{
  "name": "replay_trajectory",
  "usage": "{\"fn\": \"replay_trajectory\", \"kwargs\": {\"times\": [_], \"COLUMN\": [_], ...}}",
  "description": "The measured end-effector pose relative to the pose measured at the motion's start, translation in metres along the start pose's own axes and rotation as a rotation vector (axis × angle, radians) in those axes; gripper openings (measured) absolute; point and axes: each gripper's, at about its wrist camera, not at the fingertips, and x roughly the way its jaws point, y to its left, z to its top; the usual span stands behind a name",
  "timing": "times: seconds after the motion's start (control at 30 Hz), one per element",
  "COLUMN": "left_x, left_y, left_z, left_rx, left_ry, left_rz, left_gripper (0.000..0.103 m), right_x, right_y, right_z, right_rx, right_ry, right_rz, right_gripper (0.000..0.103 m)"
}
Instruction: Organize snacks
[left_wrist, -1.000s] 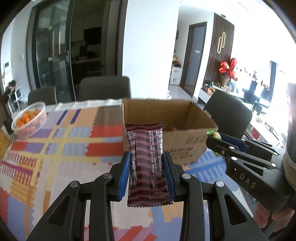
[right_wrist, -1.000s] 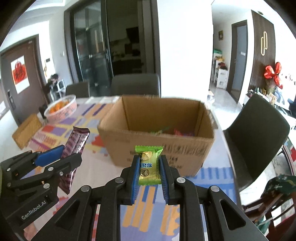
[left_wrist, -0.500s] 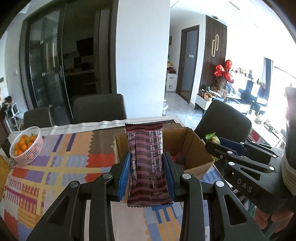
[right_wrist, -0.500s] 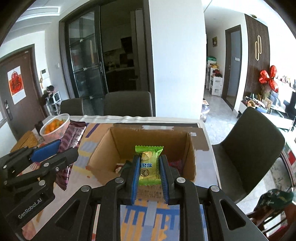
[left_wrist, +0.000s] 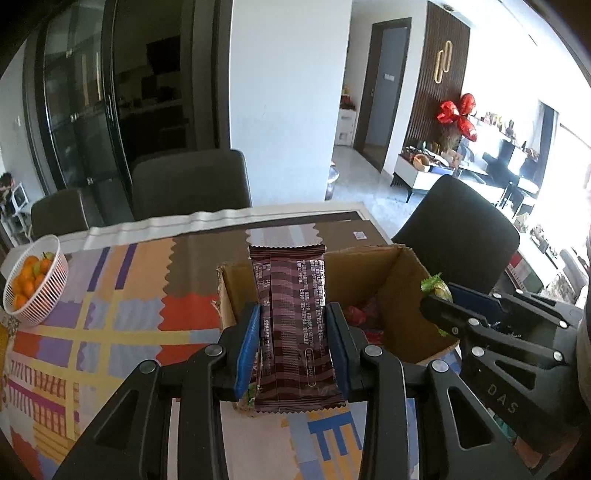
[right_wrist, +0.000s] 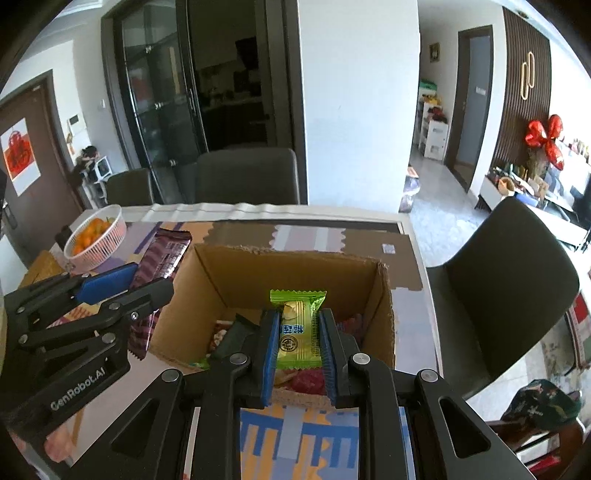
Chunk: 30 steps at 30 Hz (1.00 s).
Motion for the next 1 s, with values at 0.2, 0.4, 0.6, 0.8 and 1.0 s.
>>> {"fn": "replay_trajectory", "kwargs": {"times": [0.2,0.4,0.6,0.8,1.0], "left_x": [0.004,-0.021,-0.063,-0.101,-0.124], "left_y": [0.001,0.003,-0.004,-0.007,-0.009], "left_z": [0.001,-0.017,-0.048,-0.087,-0.126], "left_rx": [0.004,0.013,0.035,0.040,0.026], "left_ry": [0.006,-0.034,-0.107,-0.160,-0.166], "left_rz": [0.036,0.071,0.094,0.105,0.115], "left_gripper": [0.043,0.049,0.056,0.067,0.071], "right_x": [0.011,-0.002,-0.039,-0.082,-0.113], "right_y": [-0.003,-0.004,0.003,0.009,0.015], "right_z": [-0.002,-0.010,-0.036,-0.074,-0.114], "right_rx": [-0.003,0.006,-0.006,0.020,0.049], "right_ry": [0.024,0.010,-0.063,-0.141,-0.200], "right_rz": [-0.028,-0.062,-0.095,-0.111,-0.143], "right_gripper": [0.034,0.048,0.065,0.077,0.085]}}
